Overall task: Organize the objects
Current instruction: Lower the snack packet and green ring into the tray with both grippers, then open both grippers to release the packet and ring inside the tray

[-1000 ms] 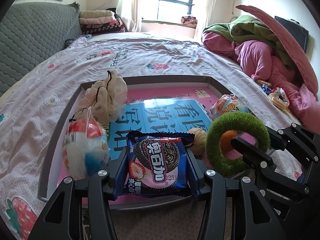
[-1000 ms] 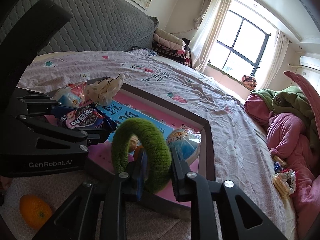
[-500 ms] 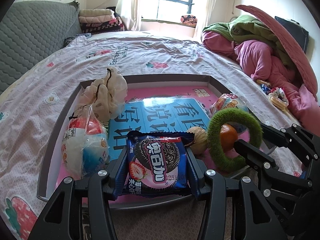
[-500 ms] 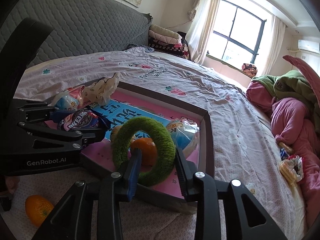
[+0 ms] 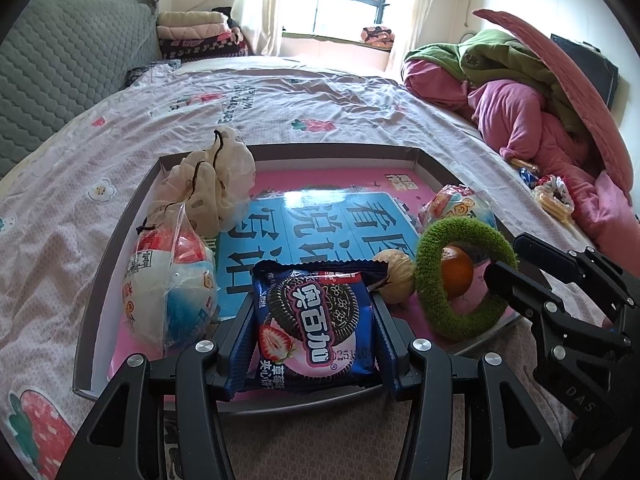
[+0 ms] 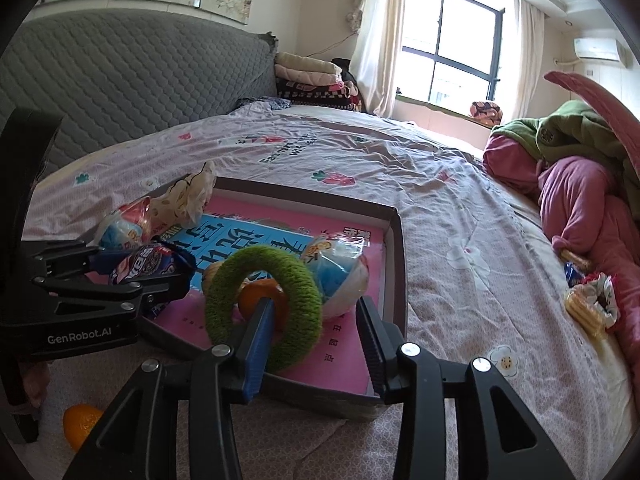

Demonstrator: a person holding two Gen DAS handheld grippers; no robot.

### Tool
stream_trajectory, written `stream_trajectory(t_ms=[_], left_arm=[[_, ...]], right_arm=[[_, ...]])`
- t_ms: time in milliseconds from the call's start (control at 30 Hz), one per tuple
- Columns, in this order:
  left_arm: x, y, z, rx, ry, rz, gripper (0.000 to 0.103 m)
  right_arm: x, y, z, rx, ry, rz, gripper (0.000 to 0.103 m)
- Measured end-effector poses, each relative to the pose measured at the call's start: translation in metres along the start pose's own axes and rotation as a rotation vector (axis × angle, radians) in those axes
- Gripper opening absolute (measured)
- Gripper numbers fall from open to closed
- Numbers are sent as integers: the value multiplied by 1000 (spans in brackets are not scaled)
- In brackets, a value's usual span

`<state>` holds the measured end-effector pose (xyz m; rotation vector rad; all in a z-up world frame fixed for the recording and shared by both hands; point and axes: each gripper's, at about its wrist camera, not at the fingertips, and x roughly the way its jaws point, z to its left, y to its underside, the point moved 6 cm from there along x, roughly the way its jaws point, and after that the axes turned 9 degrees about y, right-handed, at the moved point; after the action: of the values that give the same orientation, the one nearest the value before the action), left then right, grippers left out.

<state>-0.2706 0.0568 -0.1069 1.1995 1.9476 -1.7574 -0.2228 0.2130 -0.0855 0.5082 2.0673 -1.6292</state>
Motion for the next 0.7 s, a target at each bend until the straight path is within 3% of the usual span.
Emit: stream_trajectory(t_ms=[700], left_arm=[[-3,3,2,-11,20,16,55]], right_arm=[[1,-1,-6,54,-15,9,42]])
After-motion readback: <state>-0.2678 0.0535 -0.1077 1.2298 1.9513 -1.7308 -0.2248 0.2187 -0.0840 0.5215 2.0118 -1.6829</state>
